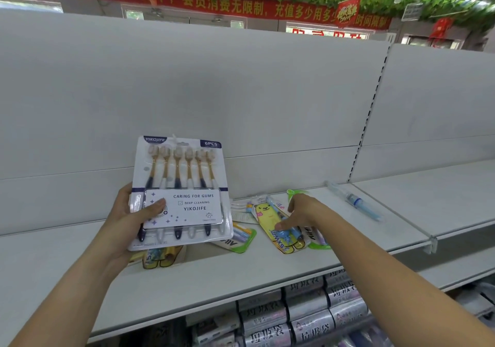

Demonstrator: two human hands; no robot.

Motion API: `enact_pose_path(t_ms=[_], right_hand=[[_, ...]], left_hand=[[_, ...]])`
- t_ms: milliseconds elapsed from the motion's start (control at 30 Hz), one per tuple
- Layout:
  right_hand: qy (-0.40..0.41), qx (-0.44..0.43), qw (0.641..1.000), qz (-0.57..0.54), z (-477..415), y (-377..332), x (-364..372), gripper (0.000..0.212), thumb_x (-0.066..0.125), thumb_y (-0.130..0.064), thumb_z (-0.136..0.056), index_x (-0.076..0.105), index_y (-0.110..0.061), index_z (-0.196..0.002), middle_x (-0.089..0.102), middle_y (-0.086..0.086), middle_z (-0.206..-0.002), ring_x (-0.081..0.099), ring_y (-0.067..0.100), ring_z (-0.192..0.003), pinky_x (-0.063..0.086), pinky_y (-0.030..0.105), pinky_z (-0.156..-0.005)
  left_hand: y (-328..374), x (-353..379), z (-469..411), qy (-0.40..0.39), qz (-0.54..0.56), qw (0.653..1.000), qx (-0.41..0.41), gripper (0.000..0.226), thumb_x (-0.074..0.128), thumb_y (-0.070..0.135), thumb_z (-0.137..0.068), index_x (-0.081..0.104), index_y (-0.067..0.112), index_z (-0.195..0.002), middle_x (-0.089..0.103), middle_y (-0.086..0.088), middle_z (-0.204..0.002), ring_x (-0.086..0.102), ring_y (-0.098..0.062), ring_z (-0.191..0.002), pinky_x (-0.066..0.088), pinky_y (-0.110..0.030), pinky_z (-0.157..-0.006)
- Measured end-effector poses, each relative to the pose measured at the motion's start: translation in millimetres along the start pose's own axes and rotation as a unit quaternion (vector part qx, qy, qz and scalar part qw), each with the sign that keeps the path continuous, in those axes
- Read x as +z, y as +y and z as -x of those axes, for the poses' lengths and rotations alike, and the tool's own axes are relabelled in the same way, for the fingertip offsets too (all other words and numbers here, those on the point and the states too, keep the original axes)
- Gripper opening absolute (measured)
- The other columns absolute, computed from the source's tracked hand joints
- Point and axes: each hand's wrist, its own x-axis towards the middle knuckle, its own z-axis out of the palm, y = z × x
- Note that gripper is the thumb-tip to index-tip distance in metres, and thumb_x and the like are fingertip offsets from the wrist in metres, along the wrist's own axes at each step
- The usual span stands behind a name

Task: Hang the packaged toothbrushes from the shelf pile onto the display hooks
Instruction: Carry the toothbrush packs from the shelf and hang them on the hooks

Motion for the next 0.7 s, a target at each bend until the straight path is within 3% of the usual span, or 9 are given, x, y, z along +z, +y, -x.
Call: enact_pose_path(t_ms=[67, 100, 167, 267, 300, 400, 500, 600, 700], right_hand=[[-0.011, 0.001, 1.000, -0.017, 5, -4, -3, 0.093, 0.084, -0.051, -0.076, 0.043, -0.005, -0.146, 0.053, 0.011, -0.142, 0.055, 0.028, -0.127, 0.051, 0.035, -0.096], [-0.013, 0.000, 0.999, -0.029, 5, -5, -6, 0.097, 0.085, -0.049, -0.075, 0.040, -0.005, -0.149, 0.052, 0.012, -0.143, 0.056, 0.028, -0.125, 0.052, 0.037, -0.097], [-0.019, 0.010, 0.998, -0.052, 2, -5, -9, 0.092, 0.089, -0.046, -0.072, 0.047, -0.004, -0.143, 0.060, 0.012, -0.130, 0.063, 0.028, -0.110, 0.057, 0.039, -0.087], [-0.025, 0.021, 0.999, -0.037, 1, -7, -11, 0.064, 0.089, -0.049, -0.070, 0.057, -0.006, -0.105, 0.065, 0.010, -0.091, 0.064, 0.026, -0.078, 0.062, 0.040, -0.076], [-0.027, 0.024, 0.999, -0.033, 4, -7, -12, 0.063, 0.087, -0.051, -0.071, 0.055, -0.007, -0.103, 0.063, 0.009, -0.086, 0.062, 0.025, -0.072, 0.061, 0.037, -0.070], [-0.030, 0.014, 0.990, -0.139, 13, -2, -15, 0.069, 0.082, -0.043, -0.081, 0.046, -0.016, -0.133, 0.064, 0.008, -0.094, 0.062, 0.022, -0.063, 0.053, 0.028, -0.051], [-0.018, -0.036, 0.955, -0.294, 25, -1, -20, 0.054, 0.078, -0.029, -0.088, 0.049, -0.015, -0.131, 0.071, 0.011, -0.089, 0.063, 0.015, -0.049, 0.048, 0.024, -0.040], [-0.058, -0.120, 0.899, -0.416, 38, -13, -19, 0.051, 0.079, -0.024, -0.083, 0.054, -0.019, -0.128, 0.077, 0.012, -0.094, 0.073, 0.023, -0.064, 0.053, 0.031, -0.051], [-0.107, -0.194, 0.848, -0.481, 50, -36, -10, 0.057, 0.076, -0.023, -0.075, 0.055, -0.022, -0.127, 0.077, 0.014, -0.104, 0.076, 0.032, -0.084, 0.057, 0.043, -0.067]], left_hand=[[0, -6, 0, 0.001, -0.001, 1.000, 0.002, 0.057, 0.074, 0.010, -0.088, 0.052, 0.033, -0.136, 0.078, 0.006, -0.102, 0.076, -0.022, -0.095, 0.060, -0.042, -0.075], [0, -8, 1, 0.001, -0.002, 1.000, 0.004, 0.057, 0.074, 0.011, -0.088, 0.052, 0.033, -0.136, 0.078, 0.006, -0.102, 0.076, -0.021, -0.094, 0.061, -0.042, -0.074], [-3, -13, 2, 0.006, -0.005, 1.000, 0.009, 0.057, 0.074, 0.015, -0.087, 0.052, 0.036, -0.135, 0.078, 0.007, -0.101, 0.077, -0.018, -0.089, 0.063, -0.043, -0.069], [-7, -21, 1, 0.011, -0.018, 1.000, 0.022, 0.058, 0.076, 0.019, -0.084, 0.052, 0.037, -0.134, 0.078, 0.009, -0.100, 0.077, -0.015, -0.087, 0.064, -0.038, -0.062], [-8, -23, 0, 0.008, -0.023, 0.999, 0.024, 0.057, 0.076, 0.019, -0.084, 0.053, 0.037, -0.133, 0.078, 0.008, -0.100, 0.077, -0.014, -0.086, 0.063, -0.036, -0.060], [-8, -28, -2, 0.000, -0.019, 1.000, 0.020, 0.056, 0.076, 0.015, -0.085, 0.054, 0.035, -0.133, 0.078, 0.004, -0.104, 0.077, -0.015, -0.086, 0.063, -0.034, -0.059], [-5, -36, 3, -0.014, -0.011, 1.000, 0.012, 0.063, 0.081, 0.012, -0.076, 0.055, 0.033, -0.130, 0.077, 0.001, -0.109, 0.077, -0.020, -0.093, 0.064, -0.036, -0.065], [2, -48, 20, -0.016, -0.040, 0.999, 0.020, 0.092, 0.099, 0.032, -0.053, 0.053, 0.032, -0.133, 0.076, -0.007, -0.113, 0.075, -0.027, -0.102, 0.064, -0.041, -0.077], [4, -60, 48, 0.033, -0.054, 0.997, 0.050, 0.085, 0.090, 0.019, -0.063, 0.049, 0.029, -0.137, 0.076, -0.009, -0.114, 0.073, -0.030, -0.107, 0.063, -0.041, -0.083]])
